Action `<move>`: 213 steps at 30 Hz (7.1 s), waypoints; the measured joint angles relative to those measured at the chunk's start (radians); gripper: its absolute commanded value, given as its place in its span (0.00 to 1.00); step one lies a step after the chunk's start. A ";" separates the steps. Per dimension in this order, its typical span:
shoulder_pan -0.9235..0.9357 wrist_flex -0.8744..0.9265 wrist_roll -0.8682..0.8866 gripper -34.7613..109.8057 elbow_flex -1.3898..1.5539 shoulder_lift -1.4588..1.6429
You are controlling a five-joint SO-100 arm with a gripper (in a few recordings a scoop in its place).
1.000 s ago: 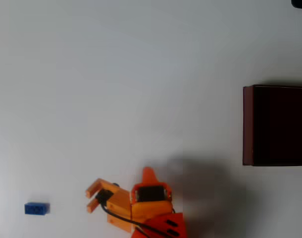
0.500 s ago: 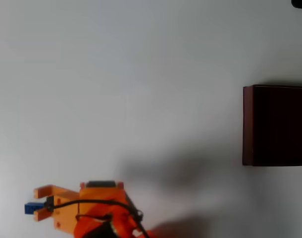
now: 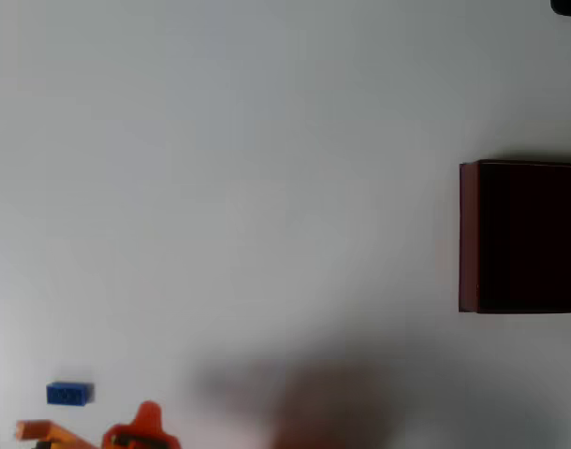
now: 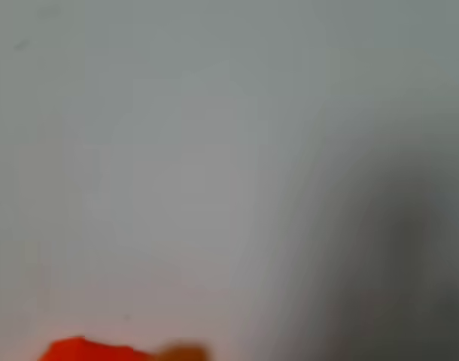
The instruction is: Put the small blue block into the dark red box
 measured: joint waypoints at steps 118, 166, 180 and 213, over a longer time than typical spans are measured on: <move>0.066 -0.224 -0.235 0.24 -0.054 -0.307; 1.960 -0.249 -1.123 0.37 -1.143 -1.321; 1.669 -0.249 -1.267 0.24 -0.460 -0.514; 0.609 -0.311 -1.355 0.24 0.713 0.893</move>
